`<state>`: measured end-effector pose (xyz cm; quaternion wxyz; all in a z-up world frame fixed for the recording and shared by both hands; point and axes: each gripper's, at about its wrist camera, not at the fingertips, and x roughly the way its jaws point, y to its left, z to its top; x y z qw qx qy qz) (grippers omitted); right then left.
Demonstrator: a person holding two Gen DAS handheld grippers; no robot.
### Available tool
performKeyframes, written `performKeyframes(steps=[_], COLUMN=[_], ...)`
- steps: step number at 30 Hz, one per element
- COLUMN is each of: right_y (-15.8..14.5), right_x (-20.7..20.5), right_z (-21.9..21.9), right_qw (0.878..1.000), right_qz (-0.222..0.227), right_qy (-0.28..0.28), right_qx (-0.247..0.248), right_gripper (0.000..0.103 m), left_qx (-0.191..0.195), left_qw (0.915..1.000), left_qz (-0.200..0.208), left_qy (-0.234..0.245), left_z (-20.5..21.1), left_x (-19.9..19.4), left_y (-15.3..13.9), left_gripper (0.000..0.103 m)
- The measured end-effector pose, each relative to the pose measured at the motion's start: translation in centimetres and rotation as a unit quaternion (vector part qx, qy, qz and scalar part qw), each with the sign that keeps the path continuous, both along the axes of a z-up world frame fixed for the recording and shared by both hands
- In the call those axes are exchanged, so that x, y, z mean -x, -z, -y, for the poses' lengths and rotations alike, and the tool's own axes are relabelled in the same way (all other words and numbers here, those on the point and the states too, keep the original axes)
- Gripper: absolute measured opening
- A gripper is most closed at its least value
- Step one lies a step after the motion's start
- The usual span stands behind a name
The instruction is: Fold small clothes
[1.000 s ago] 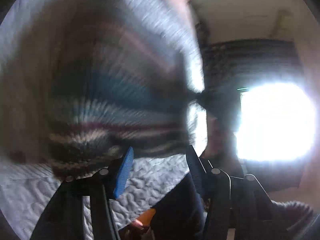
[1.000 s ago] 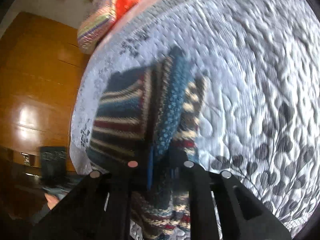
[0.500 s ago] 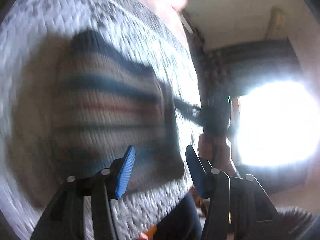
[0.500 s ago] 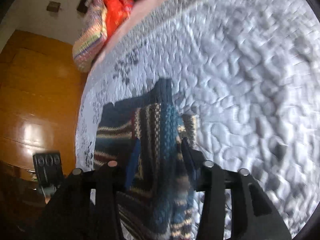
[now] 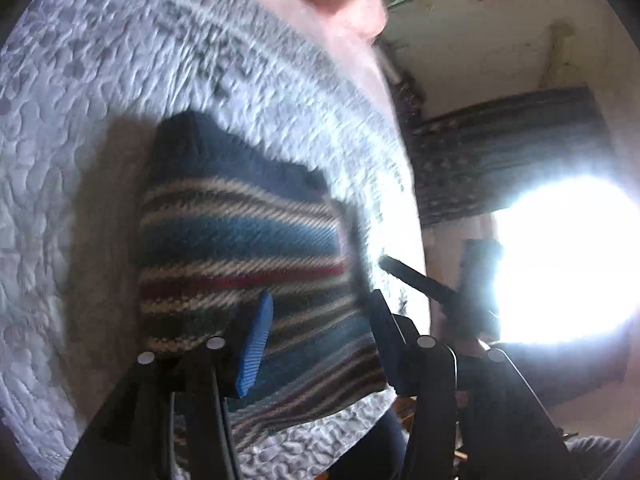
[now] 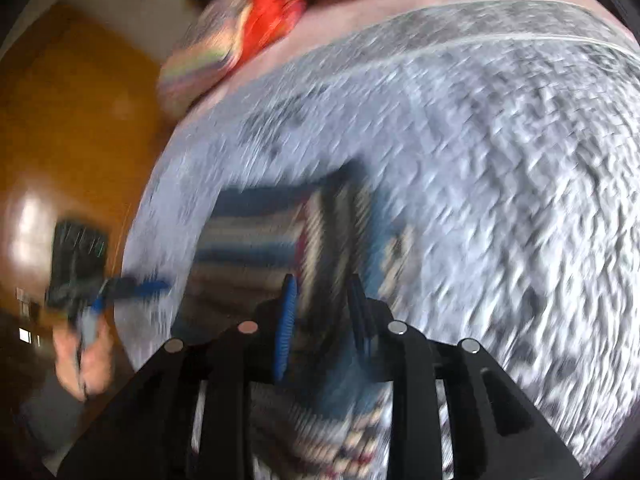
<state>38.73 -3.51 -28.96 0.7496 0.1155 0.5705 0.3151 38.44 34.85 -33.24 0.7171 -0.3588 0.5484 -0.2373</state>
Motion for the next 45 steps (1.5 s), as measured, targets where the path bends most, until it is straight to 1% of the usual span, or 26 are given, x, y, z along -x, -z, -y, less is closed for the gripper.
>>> performKeyframes(steps=[1, 2, 4, 7, 9, 10, 12, 15, 16, 18, 21, 24, 25, 27, 31, 33, 34, 35, 36, 37, 38, 39, 40, 43, 44, 45], right_y=[1.0, 2.3, 4.4, 1.9, -0.3, -0.8, 0.2, 3.3, 2.9, 1.3, -1.1, 0.8, 2.6, 4.4, 1.6, -0.1, -1.1, -1.9, -2.4, -3.3, -4.3, -5.3, -6.5, -9.7, -10.8, -11.9], right_x=[0.7, 1.1, 1.5, 2.6, 4.4, 5.2, 6.2, 6.6, 6.6, 7.0, 8.8, 9.7, 10.2, 10.5, 11.3, 12.3, 13.3, 14.1, 14.8, 16.1, 17.3, 18.4, 19.8, 24.3, 25.8, 26.9], right_z=[-0.5, -0.7, -0.4, -0.2, 0.1, -0.3, -0.4, -0.3, -0.2, -0.4, 0.0, -0.5, -0.8, -0.7, 0.3, 1.2, 1.7, 2.0, 2.2, 2.5, 2.5, 2.6, 2.7, 2.1, 1.9, 1.9], right_qw=[1.000, 0.998, 0.995, 0.996, 0.997, 0.996, 0.992, 0.989, 0.989, 0.991, 0.991, 0.988, 0.983, 0.979, 0.987, 0.987, 0.988, 0.989, 0.989, 0.988, 0.987, 0.986, 0.984, 0.971, 0.965, 0.961], right_qz=[-0.010, -0.017, -0.024, -0.010, 0.004, 0.008, 0.008, 0.002, 0.002, 0.010, 0.029, 0.013, 0.010, 0.009, 0.016, 0.025, 0.031, 0.032, 0.034, 0.040, 0.048, 0.059, 0.073, 0.109, 0.125, 0.139], right_qy=[-0.016, -0.021, -0.024, -0.026, -0.042, -0.058, -0.072, -0.074, -0.070, -0.063, -0.061, -0.069, -0.074, -0.076, -0.050, -0.038, -0.028, -0.023, -0.017, -0.004, 0.008, 0.018, 0.027, 0.047, 0.057, 0.067], right_qx=[0.025, 0.057, 0.091, 0.082, 0.070, 0.071, 0.103, 0.130, 0.129, 0.121, 0.114, 0.137, 0.170, 0.189, 0.153, 0.152, 0.148, 0.146, 0.146, 0.151, 0.155, 0.158, 0.161, 0.206, 0.222, 0.228], right_gripper=[0.023, 0.019, 0.019, 0.021, 0.021, 0.021, 0.017, 0.016, 0.016, 0.017, 0.018, 0.018, 0.019, 0.023, 0.023, 0.026, 0.027, 0.035, 0.044, 0.066, 0.083, 0.088, 0.091, 0.094, 0.095, 0.096], left_qx=[-0.028, -0.051, -0.058, -0.047, -0.033, -0.042, -0.093, -0.125, -0.133, -0.120, -0.120, -0.147, -0.156, -0.154, -0.146, -0.160, -0.171, -0.187, -0.223, -0.247, -0.274, -0.321, -0.342, -0.424, -0.433, -0.431], left_qw=[0.9995, 0.9982, 0.9977, 0.9986, 0.9992, 0.9985, 0.9943, 0.9902, 0.9892, 0.9907, 0.9909, 0.9874, 0.9858, 0.9860, 0.9889, 0.9871, 0.9851, 0.9822, 0.9743, 0.9683, 0.9607, 0.9451, 0.9368, 0.8980, 0.8930, 0.8927], left_qz=[-0.015, -0.030, -0.031, -0.023, 0.007, 0.012, -0.001, -0.007, -0.004, 0.022, 0.031, -0.009, -0.021, -0.028, -0.017, -0.003, 0.003, 0.008, 0.020, 0.029, 0.036, 0.051, 0.063, 0.099, 0.102, 0.108], left_qy=[0.005, 0.013, 0.013, 0.002, 0.022, 0.033, 0.052, 0.062, 0.061, 0.059, 0.053, 0.057, 0.059, 0.057, 0.021, 0.000, -0.013, -0.020, -0.025, -0.026, -0.030, -0.038, -0.040, -0.062, -0.070, -0.079], left_z=[0.4, 0.4, 0.5, 0.2, 0.8, 1.4, 2.4, 3.6, 4.0, 4.1, 3.7, 4.2, 4.5, 5.0, 4.5, 4.1, 4.0, 4.0, 4.5, 4.9, 5.6, 6.5, 6.9, 8.6, 8.6, 9.0], left_x=[0.0, 0.3, 0.6, 1.3, 2.8, 3.2, 4.2, 4.9, 4.7, 5.4, 7.4, 8.5, 8.8, 9.4, 11.4, 13.0, 14.1, 15.0, 16.4, 17.7, 18.6, 20.7, 21.8, 26.1, 26.6, 27.7], left_y=[0.6, 1.9, 2.9, 1.0, -1.3, -1.4, -0.2, 1.5, 1.4, -0.9, -1.8, 1.2, 2.4, 3.8, 0.9, -1.2, -2.5, -3.4, -4.8, -5.9, -7.0, -8.9, -9.9, -13.9, -14.6, -15.9], left_gripper=[0.050, 0.042, 0.035, 0.042, 0.043, 0.044, 0.043, 0.032, 0.033, 0.044, 0.047, 0.047, 0.047, 0.047, 0.055, 0.064, 0.072, 0.079, 0.081, 0.090, 0.091, 0.091, 0.091, 0.091, 0.091, 0.091])
